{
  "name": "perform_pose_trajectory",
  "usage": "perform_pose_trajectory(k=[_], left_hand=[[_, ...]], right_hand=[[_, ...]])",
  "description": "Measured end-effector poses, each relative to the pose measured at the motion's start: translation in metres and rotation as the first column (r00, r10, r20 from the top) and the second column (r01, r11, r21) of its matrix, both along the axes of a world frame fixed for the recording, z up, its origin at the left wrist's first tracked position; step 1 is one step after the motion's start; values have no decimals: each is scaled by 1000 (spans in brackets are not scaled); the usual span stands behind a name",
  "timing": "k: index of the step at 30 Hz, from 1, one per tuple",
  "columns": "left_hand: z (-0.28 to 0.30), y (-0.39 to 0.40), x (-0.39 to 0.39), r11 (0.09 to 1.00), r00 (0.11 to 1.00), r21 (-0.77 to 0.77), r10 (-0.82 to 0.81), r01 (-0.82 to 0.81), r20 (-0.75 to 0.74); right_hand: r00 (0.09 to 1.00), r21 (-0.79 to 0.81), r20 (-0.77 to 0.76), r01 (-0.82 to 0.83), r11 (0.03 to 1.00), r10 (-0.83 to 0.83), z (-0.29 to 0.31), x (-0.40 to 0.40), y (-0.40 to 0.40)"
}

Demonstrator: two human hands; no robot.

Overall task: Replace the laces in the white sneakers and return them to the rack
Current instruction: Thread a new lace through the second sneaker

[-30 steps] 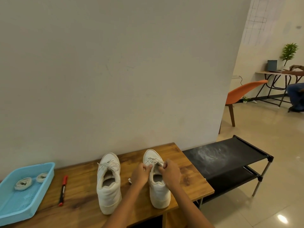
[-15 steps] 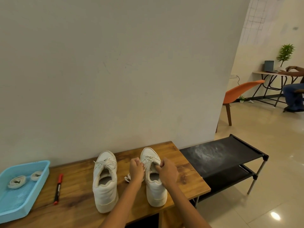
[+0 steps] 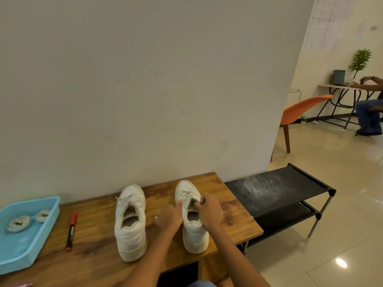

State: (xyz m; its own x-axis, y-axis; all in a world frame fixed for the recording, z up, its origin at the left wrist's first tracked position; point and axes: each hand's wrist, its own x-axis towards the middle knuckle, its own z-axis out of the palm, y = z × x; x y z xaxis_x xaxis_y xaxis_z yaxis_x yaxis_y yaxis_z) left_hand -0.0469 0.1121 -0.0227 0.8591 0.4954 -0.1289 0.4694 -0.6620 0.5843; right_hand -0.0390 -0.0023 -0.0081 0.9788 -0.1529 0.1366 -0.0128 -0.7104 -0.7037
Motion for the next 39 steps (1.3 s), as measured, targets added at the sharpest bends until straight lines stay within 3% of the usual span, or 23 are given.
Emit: perform_pose_trajectory(k=[3, 6, 8, 11, 14, 18, 21, 22, 23, 25, 26, 28, 30, 33, 39], left_hand=[[4, 9, -2, 986, 993, 148, -64, 79, -102], [20, 8, 2, 927, 978, 323, -207, 190, 20], [25, 5, 8, 900, 952, 346, -302, 265, 54], [23, 4, 13, 944, 961, 218, -268, 249, 62], [27, 6, 10, 985, 958, -23, -162, 172, 236], [42, 18, 6, 977, 899, -118, -114, 179, 422], [58, 23, 9, 952, 862, -235, -54, 197, 505], [67, 23, 9, 908, 853, -370, 25, 198, 521], [77, 23, 8, 808, 851, -552, 128, 208, 509], [96, 23, 3, 447, 879, -862, 279, 239, 388], [101, 22, 2, 296, 899, -923, 286, 247, 332], [109, 14, -3, 198, 927, -944, 219, 263, 304], [113, 6, -6, 170, 929, -945, 202, 279, 310], [115, 1, -7, 178, 930, -953, 232, 246, 283], [100, 9, -10, 362, 921, -902, 216, 233, 325]], right_hand=[[1000, -11, 5, 1, 1000, -1, 0, 1, 1], [1000, -18, 4, -7, 1000, 7, 1, 1, 2], [1000, -7, 7, -7, 1000, 7, 1, 0, 3], [1000, -13, 13, -12, 1000, 12, 2, -2, 2], [1000, -24, 10, -21, 999, 22, 2, -1, 2], [999, -59, -21, -38, 998, 37, 6, -3, 1], [978, -102, -135, -173, 980, 158, 17, 0, -7], [958, -151, -185, -248, 957, 220, 24, 3, -10], [938, -202, -226, -309, 929, 263, 31, 4, -12], [920, -219, -230, -368, 904, 319, 46, 6, -14], [920, -158, -181, -376, 913, 348, 55, 5, -12], [917, 49, -43, -395, 917, 397, 75, -3, -5], [889, 254, -16, -440, 862, 458, 93, -12, 5], [844, 443, -127, -422, 791, 521, 105, -22, 13], [759, 399, -334, -423, 813, 559, 108, -13, 2]])
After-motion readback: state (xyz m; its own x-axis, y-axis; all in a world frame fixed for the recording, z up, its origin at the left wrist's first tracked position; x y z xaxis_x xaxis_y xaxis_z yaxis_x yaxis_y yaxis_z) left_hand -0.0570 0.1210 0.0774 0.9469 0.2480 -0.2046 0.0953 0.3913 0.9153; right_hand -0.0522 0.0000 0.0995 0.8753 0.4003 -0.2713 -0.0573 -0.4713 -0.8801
